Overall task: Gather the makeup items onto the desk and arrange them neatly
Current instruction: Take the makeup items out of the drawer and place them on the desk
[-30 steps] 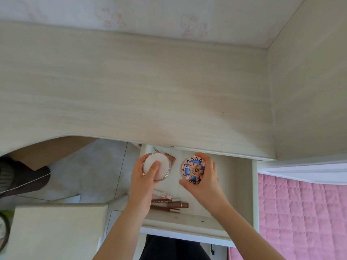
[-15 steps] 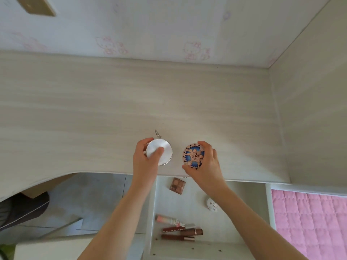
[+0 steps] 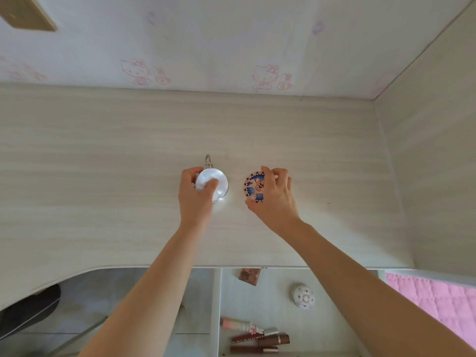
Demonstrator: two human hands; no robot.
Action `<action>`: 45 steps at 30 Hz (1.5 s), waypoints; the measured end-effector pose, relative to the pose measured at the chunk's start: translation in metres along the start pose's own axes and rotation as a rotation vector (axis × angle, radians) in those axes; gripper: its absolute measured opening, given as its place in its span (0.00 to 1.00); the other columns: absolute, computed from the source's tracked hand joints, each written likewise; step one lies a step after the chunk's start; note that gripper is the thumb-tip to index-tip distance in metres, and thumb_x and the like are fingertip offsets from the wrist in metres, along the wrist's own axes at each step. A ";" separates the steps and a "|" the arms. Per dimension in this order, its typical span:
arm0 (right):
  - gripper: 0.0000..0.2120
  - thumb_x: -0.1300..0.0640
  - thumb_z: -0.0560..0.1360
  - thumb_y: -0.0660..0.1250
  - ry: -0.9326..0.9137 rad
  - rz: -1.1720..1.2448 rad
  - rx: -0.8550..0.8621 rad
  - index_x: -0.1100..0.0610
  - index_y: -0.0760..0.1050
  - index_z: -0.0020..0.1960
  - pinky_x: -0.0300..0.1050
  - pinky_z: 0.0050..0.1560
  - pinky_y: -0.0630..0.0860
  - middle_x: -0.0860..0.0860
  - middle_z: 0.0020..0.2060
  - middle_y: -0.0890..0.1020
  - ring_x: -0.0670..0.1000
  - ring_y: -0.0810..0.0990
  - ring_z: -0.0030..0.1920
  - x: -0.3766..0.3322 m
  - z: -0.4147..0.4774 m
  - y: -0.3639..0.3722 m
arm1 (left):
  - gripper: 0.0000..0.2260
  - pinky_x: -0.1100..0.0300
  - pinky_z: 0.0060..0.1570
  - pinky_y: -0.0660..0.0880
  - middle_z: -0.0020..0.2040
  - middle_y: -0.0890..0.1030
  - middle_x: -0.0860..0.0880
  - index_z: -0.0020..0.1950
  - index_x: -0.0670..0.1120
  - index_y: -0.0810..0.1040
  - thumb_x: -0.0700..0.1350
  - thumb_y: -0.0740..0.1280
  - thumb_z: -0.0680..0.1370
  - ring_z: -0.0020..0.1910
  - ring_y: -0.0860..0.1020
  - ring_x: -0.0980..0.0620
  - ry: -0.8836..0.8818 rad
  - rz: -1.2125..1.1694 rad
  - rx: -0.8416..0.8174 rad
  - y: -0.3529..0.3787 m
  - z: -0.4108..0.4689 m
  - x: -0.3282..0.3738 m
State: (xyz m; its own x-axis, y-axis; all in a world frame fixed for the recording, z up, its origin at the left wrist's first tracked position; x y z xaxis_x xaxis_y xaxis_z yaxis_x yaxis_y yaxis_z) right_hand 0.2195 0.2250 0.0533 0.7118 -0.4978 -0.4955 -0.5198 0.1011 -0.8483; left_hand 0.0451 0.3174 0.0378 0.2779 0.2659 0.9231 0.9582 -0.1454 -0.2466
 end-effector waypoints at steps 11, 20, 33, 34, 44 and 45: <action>0.36 0.51 0.71 0.69 -0.100 -0.079 -0.047 0.56 0.58 0.74 0.49 0.65 0.68 0.55 0.65 0.64 0.56 0.62 0.64 -0.009 0.003 0.020 | 0.16 0.61 0.49 0.69 0.55 0.76 0.51 0.63 0.48 0.72 0.48 0.68 0.76 0.58 0.63 0.51 0.146 0.331 -0.063 -0.004 0.015 -0.011; 0.32 0.57 0.74 0.67 -0.192 -0.158 -0.022 0.60 0.60 0.74 0.52 0.68 0.67 0.58 0.72 0.62 0.60 0.60 0.71 -0.017 -0.009 0.024 | 0.21 0.52 0.65 0.65 0.67 0.71 0.45 0.69 0.44 0.72 0.48 0.68 0.77 0.66 0.63 0.42 0.245 0.470 -0.010 -0.005 0.014 -0.010; 0.27 0.74 0.71 0.65 -0.346 -0.242 0.098 0.63 0.69 0.69 0.60 0.69 0.65 0.61 0.69 0.69 0.66 0.62 0.72 -0.025 0.000 0.025 | 0.20 0.58 0.68 0.63 0.73 0.67 0.46 0.69 0.44 0.72 0.44 0.68 0.78 0.74 0.61 0.43 0.638 0.672 -0.144 0.022 -0.006 -0.007; 0.28 0.74 0.72 0.64 -0.352 -0.251 0.091 0.63 0.68 0.70 0.60 0.70 0.63 0.61 0.70 0.68 0.65 0.61 0.73 -0.026 0.003 0.024 | 0.20 0.57 0.68 0.63 0.73 0.68 0.46 0.69 0.44 0.72 0.44 0.68 0.77 0.74 0.61 0.43 0.639 0.672 -0.145 0.024 -0.004 -0.004; 0.27 0.70 0.74 0.64 -0.322 -0.220 0.058 0.59 0.66 0.72 0.51 0.68 0.69 0.58 0.73 0.64 0.58 0.58 0.75 -0.022 0.017 0.021 | 0.19 0.51 0.69 0.66 0.73 0.68 0.44 0.68 0.42 0.72 0.42 0.68 0.77 0.74 0.61 0.41 0.654 0.723 -0.167 0.037 0.011 0.004; 0.26 0.68 0.76 0.64 -0.308 -0.216 0.039 0.58 0.65 0.73 0.51 0.68 0.69 0.57 0.74 0.63 0.57 0.56 0.76 -0.021 0.016 0.023 | 0.19 0.50 0.70 0.66 0.73 0.68 0.44 0.68 0.42 0.72 0.43 0.68 0.77 0.74 0.61 0.41 0.655 0.736 -0.170 0.038 0.011 0.004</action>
State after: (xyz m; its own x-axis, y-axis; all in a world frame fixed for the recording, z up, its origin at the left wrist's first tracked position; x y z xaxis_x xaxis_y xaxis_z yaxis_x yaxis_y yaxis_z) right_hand 0.2007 0.2515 0.0414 0.9148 -0.2295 -0.3324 -0.3281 0.0580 -0.9429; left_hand 0.0831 0.3231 0.0292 0.6567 -0.5156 0.5503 0.5255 -0.2105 -0.8243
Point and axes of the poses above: each hand's wrist, its own z-axis towards the middle knuckle, its own y-axis out of the palm, x = y × z, the point moved 7 cm from there along z, towards the middle knuckle
